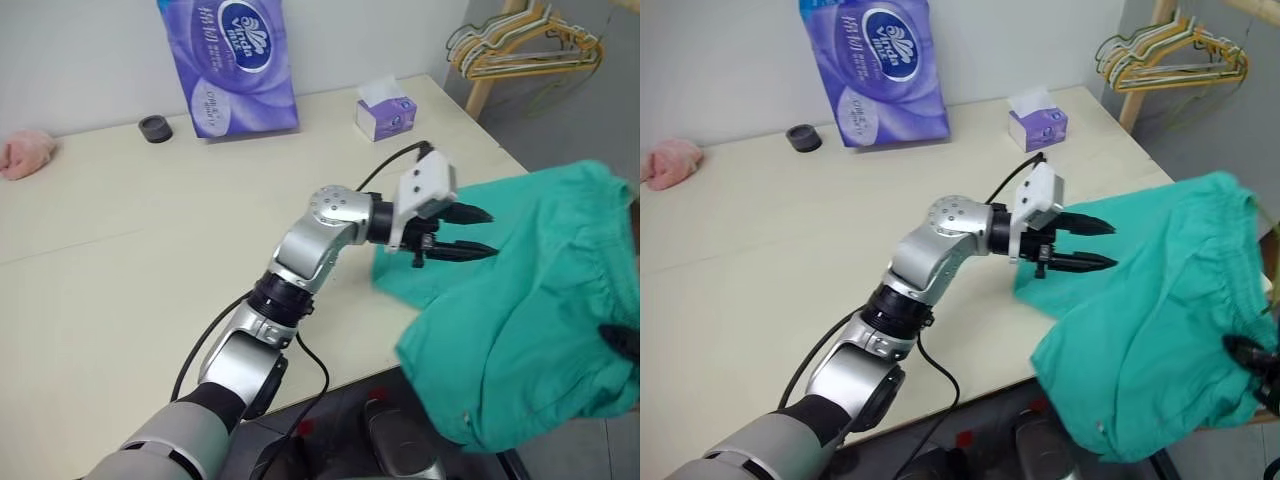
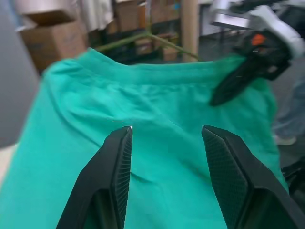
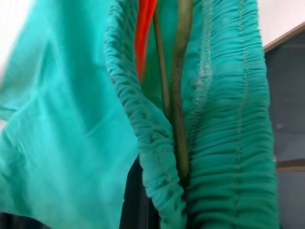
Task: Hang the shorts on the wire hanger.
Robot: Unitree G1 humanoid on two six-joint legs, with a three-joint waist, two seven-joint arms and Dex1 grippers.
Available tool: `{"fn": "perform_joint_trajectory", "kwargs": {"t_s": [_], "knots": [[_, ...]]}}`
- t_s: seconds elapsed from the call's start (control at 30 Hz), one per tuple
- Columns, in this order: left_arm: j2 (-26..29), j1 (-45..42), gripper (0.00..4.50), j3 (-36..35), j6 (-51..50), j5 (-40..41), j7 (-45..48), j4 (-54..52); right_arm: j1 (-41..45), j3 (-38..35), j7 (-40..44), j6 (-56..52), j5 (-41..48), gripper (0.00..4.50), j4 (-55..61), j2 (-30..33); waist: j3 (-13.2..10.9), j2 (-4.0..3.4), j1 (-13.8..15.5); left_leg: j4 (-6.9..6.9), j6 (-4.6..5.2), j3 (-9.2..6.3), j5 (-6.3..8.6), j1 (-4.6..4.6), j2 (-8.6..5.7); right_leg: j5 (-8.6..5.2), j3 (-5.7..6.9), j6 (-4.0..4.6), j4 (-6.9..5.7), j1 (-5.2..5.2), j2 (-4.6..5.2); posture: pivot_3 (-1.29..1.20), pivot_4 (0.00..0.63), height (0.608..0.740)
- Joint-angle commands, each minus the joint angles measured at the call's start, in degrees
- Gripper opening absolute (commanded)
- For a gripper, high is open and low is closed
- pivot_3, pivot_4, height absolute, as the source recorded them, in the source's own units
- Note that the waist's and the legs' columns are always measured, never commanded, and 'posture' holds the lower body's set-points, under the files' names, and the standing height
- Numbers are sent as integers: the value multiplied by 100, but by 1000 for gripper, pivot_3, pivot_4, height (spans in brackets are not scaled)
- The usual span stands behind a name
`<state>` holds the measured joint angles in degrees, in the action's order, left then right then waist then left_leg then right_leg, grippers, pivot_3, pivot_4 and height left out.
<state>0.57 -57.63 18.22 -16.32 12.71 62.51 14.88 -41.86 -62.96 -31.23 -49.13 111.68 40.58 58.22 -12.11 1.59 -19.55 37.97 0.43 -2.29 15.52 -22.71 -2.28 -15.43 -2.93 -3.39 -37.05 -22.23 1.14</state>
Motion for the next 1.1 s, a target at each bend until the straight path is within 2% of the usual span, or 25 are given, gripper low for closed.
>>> {"fn": "perform_joint_trajectory", "kwargs": {"t_s": [0.03, 0.23, 0.37, 0.5, 0.6, 0.77, 0.87, 0.97, 1.1], "knots": [[-260, -329, 2438, 36, 390, -131, -230, 123, 373, -269, -689, 603, 132, 0, -424, 374, -28, -2, -74, 4, 9, 9, 4, -4, -3, 4, -14, -8, 8, 0, 0, -531, 249, 740], [-478, -567, 2438, 26, 580, -180, -293, 311, 1325, -34, -1231, 399, 132, 0, -1312, 740, -103, 6, -117, 1, 68, 89, 33, -6, -16, 2, -116, -30, 30, -10, -2, -510, 261, 740], [-591, -726, 2438, 45, 836, -317, -418, 522, 2066, 96, -1486, -92, 132, 0, -2309, 1064, -169, -9, -90, 2, 79, 104, 40, -7, -19, 2, -131, -40, 36, -12, 1, -492, 266, 740], [-692, -835, 2438, 1, 925, -337, -494, 666, 2435, 162, -1514, -629, 125, 0, -3516, 1574, -188, -24, -56, -3, 85, 106, 44, -8, -19, -3, -135, -47, 37, -14, 1, -476, 261, 740], [-759, -902, 2438, -32, 962, -324, -526, 722, 2622, 290, -1131, -1027, -263, 0, -4386, 1917, -188, -32, -27, -6, 88, 106, 45, -8, -19, -5, -135, -50, 36, -15, 0, -466, 253, 740], [-898, -1080, 2438, -115, 1079, -328, -592, 902, 3279, 813, -10, -1447, -1502, 0, -5879, 2378, -182, -46, 65, -2, 88, 122, 46, -3, -20, -3, -149, -53, 34, -16, 1, -451, 232, 740], [-958, -1174, 2438, -133, 1164, -336, -629, 1017, 3681, 1101, 464, -1688, -2060, 0, -6321, 2402, -179, -53, 85, -1, 88, 130, 46, 3, -19, -2, -159, -56, 31, -16, 1, -445, 222, 740], [-1035, -1277, 2438, -150, 1282, -349, -662, 1166, 3971, 1207, 678, -2031, -2323, 0, -6439, 2165, -173, -62, 93, -4, 88, 146, 46, 4, -19, -1, -198, -60, 28, -21, 0, -428, 204, 740], [-1148, -1445, 2438, -168, 1423, -362, -712, 1402, 4118, 1092, 499, -2417, -2337, 0, -5980, 1624, -170, -64, 102, 1, 87, 155, 47, 6, -17, 7, -214, -78, 26, -24, -3, -420, 192, 740]]}}
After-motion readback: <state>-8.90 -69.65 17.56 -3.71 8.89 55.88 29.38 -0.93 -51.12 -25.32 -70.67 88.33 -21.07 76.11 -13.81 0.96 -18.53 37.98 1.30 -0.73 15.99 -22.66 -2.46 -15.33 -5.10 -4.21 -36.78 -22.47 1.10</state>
